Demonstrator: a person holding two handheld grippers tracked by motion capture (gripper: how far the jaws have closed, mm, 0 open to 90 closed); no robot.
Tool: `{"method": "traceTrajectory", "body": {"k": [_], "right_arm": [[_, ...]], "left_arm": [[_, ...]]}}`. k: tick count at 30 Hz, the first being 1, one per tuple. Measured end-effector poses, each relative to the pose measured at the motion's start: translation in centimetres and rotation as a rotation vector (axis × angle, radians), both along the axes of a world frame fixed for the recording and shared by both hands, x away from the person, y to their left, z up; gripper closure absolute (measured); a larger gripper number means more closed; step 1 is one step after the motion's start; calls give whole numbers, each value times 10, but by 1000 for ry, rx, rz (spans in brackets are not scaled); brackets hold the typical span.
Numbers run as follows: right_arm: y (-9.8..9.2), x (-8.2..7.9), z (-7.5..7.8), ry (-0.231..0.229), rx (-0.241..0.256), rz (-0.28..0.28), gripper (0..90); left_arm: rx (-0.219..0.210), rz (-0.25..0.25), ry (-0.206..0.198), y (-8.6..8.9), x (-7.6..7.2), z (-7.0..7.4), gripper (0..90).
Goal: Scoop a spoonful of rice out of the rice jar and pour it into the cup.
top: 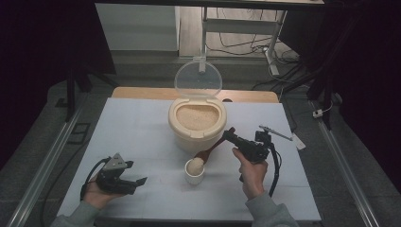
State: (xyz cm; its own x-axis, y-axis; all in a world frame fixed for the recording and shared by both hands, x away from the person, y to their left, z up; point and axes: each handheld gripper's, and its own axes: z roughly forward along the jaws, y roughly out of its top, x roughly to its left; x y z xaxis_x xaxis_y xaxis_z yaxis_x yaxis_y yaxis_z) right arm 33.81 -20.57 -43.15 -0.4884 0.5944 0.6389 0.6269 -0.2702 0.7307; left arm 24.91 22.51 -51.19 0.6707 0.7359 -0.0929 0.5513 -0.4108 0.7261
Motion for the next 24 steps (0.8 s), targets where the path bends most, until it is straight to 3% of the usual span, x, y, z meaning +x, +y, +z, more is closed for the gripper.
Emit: {"method": "traceTrajectory", "body": {"k": [4, 9, 12, 18, 24], "right_arm": [[4, -4, 5, -52, -27, 9, 842], [14, -19, 15, -207, -108, 48, 842], [20, -24, 18, -262, -151, 73, 842], [18, -26, 17, -284, -134, 86, 842], [5, -25, 16, -284, -76, 73, 842]], "left_arm": [[0, 1, 0, 0, 0, 0, 170], [6, -2, 0, 0, 0, -1, 170], [1, 4, 1, 0, 0, -1, 170], [1, 3, 0, 0, 0, 0, 170], [-2, 5, 1, 1, 0, -1, 170]]}}
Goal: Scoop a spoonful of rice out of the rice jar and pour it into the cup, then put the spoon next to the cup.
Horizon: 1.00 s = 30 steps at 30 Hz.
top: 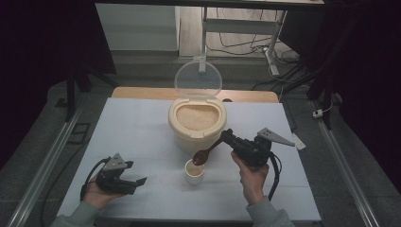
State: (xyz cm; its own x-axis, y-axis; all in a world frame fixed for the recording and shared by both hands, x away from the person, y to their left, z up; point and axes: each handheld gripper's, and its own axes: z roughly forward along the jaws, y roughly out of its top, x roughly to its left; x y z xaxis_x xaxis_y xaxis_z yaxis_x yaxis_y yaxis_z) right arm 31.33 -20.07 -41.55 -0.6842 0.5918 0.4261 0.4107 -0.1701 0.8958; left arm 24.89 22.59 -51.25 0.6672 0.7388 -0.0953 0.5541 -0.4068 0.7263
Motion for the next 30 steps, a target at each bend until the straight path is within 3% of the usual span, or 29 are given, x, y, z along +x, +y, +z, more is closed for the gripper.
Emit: {"method": "traceTrajectory", "body": {"k": [6, 11, 18, 23, 30], "right_arm": [[-20, -5, 10, -24, 42, -17, 842], [-38, -11, 17, -25, 33, -26, 842], [-55, -14, 10, 49, 2, -7, 841], [-62, -14, 4, 94, -52, 14, 842], [-55, -7, -5, 174, -131, 103, 841]], "left_arm": [[-1, 6, -5, 1, 0, 1, 170], [-3, 9, -11, 1, 0, 1, 169], [-6, 18, -17, 1, -1, 2, 167], [-3, 12, -15, -1, 1, 1, 165], [-2, 9, -11, -1, 1, 1, 165]]}}
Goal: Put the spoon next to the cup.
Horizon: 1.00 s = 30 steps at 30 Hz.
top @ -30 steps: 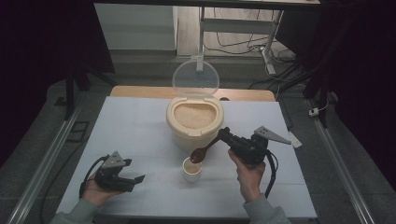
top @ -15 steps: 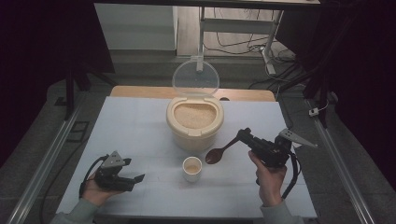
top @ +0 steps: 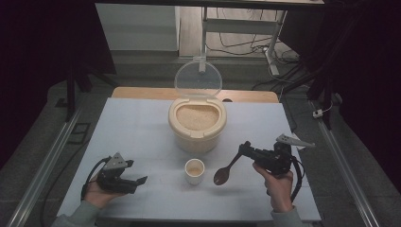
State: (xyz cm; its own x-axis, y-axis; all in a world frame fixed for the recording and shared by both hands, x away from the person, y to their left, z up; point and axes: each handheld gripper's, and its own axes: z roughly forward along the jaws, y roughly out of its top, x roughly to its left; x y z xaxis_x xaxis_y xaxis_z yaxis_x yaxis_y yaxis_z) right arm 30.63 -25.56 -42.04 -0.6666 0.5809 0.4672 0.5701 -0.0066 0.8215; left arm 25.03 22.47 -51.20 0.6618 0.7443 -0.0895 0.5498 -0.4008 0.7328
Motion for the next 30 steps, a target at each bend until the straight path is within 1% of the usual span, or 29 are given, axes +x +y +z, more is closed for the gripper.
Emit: {"method": "traceTrajectory", "body": {"k": [2, 5, 6, 9, 12, 13, 16, 18, 19, 21, 24, 26, 30], "right_arm": [[6, 2, -3, 19, -24, 32, 840], [18, 6, -9, 65, -66, 85, 840], [22, 7, -12, 70, -80, 99, 840], [32, 12, -18, 89, -111, 117, 840], [37, 17, -24, 117, -133, 124, 840], [38, 18, -27, 126, -140, 121, 840], [38, 23, -31, 140, -130, 111, 834], [38, 26, -33, 139, -145, 98, 818], [38, 28, -35, 132, -166, 84, 806], [39, 34, -41, 132, -196, 53, 784], [40, 42, -50, 129, -232, 22, 747], [42, 48, -57, 126, -265, -1, 721], [48, 57, -70, 122, -357, -51, 656]], "left_arm": [[0, -1, 1, 0, 0, 0, 166], [1, -4, 1, 0, 0, 0, 166], [1, -4, 1, 0, 0, 0, 166], [1, -3, 3, 0, 0, 0, 166], [-1, -3, 5, 1, 0, 0, 166], [0, -3, 5, 1, 0, 0, 167], [1, -3, 5, 1, 0, 0, 167], [3, -2, 5, 1, 0, -1, 166], [4, -3, 6, 1, 0, -1, 166], [8, -2, 8, 0, 1, -1, 167], [8, -1, 11, 0, 1, -2, 167], [10, -2, 11, 0, 1, -2, 167], [9, -1, 12, 0, 1, -2, 167]]}}
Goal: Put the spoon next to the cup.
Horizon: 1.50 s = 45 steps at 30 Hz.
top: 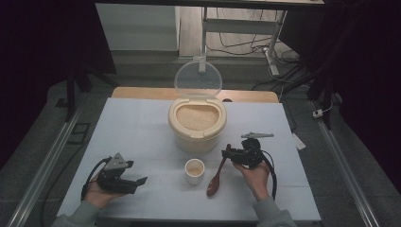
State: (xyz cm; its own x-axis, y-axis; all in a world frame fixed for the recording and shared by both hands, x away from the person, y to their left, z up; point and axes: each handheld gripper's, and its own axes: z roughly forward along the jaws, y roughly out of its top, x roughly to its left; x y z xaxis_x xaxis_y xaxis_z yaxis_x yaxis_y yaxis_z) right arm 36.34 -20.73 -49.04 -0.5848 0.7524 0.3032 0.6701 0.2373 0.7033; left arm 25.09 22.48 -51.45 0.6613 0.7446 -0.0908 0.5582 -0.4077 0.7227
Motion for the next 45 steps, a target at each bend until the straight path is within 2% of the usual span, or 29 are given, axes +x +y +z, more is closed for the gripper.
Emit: {"method": "traceTrajectory", "body": {"k": [3, 5, 10, 14, 17, 21, 23, 24, 27, 30, 34, 40, 45], "right_arm": [[7, 5, -11, -8, -90, -36, 605], [11, 7, -17, -13, -130, -53, 584], [17, 8, -23, -14, -184, -88, 546], [17, 8, -26, -19, -208, -112, 516], [12, 8, -26, -23, -203, -124, 455], [-2, 0, -16, -79, -130, -109, 434], [-13, -9, -8, -138, -111, -66, 437], [-17, -12, -6, -150, -100, -53, 435], [-30, -24, 0, -202, -50, 38, 440], [-38, -35, 3, -245, -51, 103, 440], [-47, -46, 7, -288, -43, 137, 438], [-62, -60, 8, -346, -72, 157, 422], [-79, -73, 5, -371, -106, 153, 375]], "left_arm": [[0, 0, 0, 0, 0, 0, 167], [1, -1, 0, 1, 0, 0, 167], [1, -1, 0, 1, 0, -1, 168], [3, -2, -1, 1, -1, -1, 168], [3, 0, 0, 1, 0, -1, 168], [3, 1, -2, 2, -1, 0, 168], [2, 4, -5, 2, -1, 0, 168], [1, 7, -7, 2, -1, 0, 168], [-2, 14, -12, 2, -1, 0, 167], [-3, 18, -16, 3, -1, 0, 167], [-4, 17, -27, 3, -1, 0, 165], [-17, 18, -42, 3, -2, 2, 157], [-23, 14, -46, 3, -3, 2, 144]]}}
